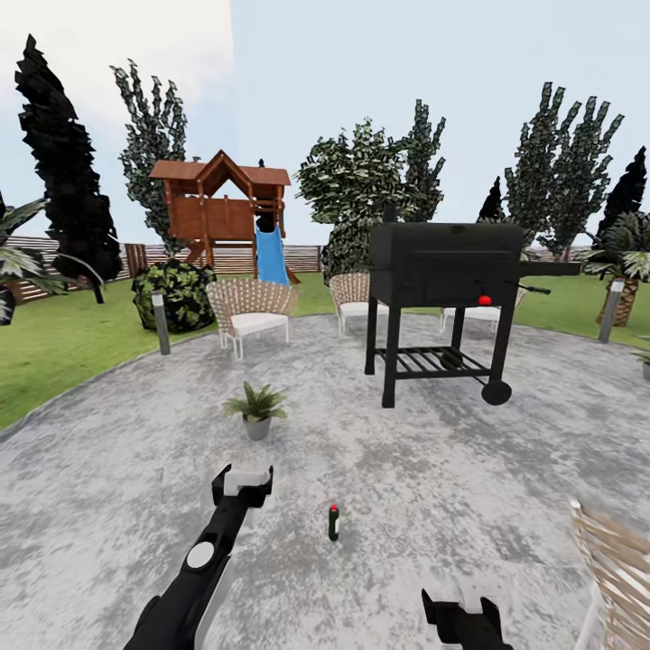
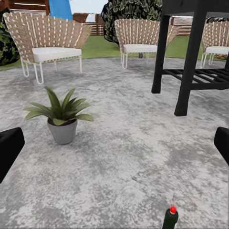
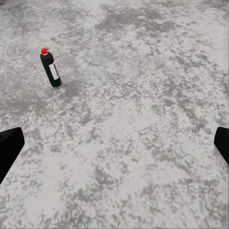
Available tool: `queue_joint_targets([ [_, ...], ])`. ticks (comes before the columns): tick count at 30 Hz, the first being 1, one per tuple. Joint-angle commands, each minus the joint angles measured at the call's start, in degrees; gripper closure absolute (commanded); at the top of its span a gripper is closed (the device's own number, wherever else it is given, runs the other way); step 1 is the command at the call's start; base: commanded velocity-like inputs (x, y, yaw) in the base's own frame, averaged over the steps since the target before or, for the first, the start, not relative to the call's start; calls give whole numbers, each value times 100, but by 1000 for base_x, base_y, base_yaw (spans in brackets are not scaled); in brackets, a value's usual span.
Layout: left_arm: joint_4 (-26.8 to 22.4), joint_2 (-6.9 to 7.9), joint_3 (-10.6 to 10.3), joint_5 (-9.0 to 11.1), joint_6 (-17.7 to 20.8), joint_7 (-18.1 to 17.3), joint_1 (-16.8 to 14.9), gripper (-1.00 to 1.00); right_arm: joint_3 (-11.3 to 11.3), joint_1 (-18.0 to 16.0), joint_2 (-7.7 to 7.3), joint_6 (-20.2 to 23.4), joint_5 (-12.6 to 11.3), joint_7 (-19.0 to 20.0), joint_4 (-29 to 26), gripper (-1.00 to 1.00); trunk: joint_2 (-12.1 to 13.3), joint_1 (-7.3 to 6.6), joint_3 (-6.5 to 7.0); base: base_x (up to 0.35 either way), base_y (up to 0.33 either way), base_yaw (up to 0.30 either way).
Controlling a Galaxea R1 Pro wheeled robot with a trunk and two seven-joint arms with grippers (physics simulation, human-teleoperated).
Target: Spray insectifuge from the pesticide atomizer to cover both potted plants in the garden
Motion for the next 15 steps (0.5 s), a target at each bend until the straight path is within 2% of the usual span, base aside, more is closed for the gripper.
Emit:
queue_joint_targets([
  [1, 3, -2, 7, -47, -17, 0, -4, -100, -4, 2, 1, 31, 0, 1, -13, -100, -2, 2, -5, 269, -98, 0],
  [15, 3, -2, 7, -46, -10, 4, -4, -100, -10, 2, 1, 31, -8, 1, -21, -100, -2, 2, -5, 42, -9, 0],
])
